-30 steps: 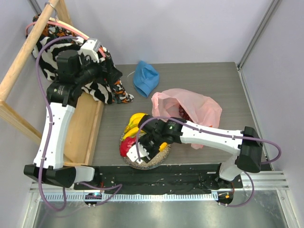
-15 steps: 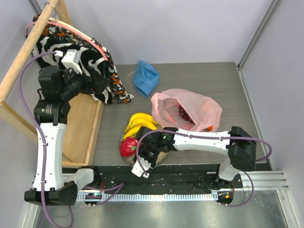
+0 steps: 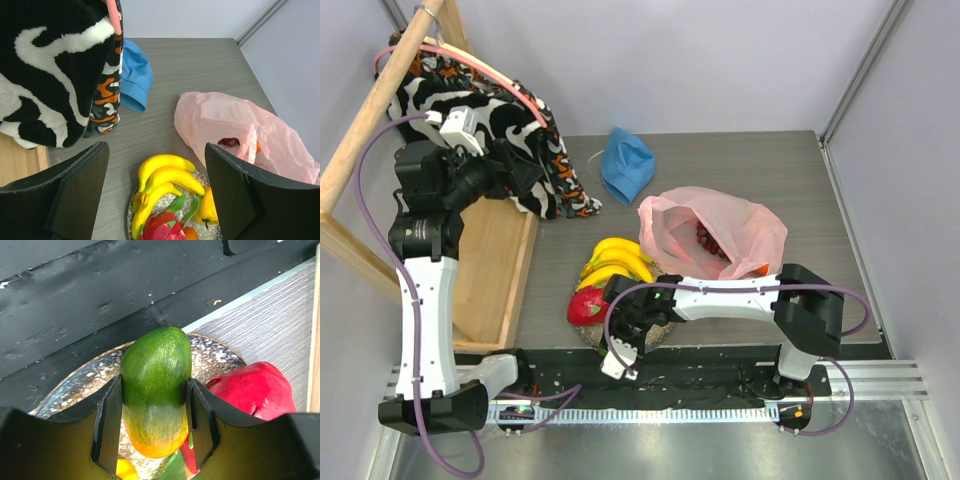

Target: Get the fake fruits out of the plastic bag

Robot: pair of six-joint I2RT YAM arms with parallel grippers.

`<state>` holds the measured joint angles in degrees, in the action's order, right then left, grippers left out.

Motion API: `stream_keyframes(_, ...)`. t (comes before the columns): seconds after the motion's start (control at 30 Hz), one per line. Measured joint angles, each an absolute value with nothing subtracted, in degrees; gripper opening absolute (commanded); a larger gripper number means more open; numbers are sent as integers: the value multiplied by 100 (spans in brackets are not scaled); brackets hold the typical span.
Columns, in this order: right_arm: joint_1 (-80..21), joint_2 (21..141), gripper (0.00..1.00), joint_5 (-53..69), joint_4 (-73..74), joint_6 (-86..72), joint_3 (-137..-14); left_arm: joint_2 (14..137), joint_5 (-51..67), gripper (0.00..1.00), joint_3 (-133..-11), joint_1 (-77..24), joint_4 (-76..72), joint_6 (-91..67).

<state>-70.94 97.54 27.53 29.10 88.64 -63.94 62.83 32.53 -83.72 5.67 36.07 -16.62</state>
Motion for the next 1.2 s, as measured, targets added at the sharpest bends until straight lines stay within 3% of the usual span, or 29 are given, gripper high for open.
stream_keyframes(0.03,-7094,9767,48,2755,2862,8862,-6388,6285,3271,82,-8364,569,3588,-1675)
stream_keyframes(0.13,-7094,9793,63,2751,2749,8827,-6379,6300,3336,82,-8315,576,3535,-1754)
stream_keyframes(0.23,-7094,9802,72,2709,2681,8698,-6372,6357,3411,83,-8285,576,3524,-1802)
stream_keyframes(0.37,-7094,9758,75,2648,2558,8396,-6348,6429,3529,96,-8191,576,3398,-1929)
stream_keyframes(0.4,-7094,9688,75,2615,2539,8335,-6302,6425,3562,100,-8123,576,3317,-1975)
stream_keyframes(0.8,-6707,7072,74,1940,3811,7332,-6355,6755,3634,100,-7985,-392,2934,-2198)
stream_keyframes(0.97,-6517,6158,63,1114,4200,6233,-6442,7037,3739,100,-8055,-1175,2965,-1863)
stream_keyframes(1.2,-5599,6062,56,193,4442,4274,-6392,7516,4047,100,-7749,-2241,3089,-1623)
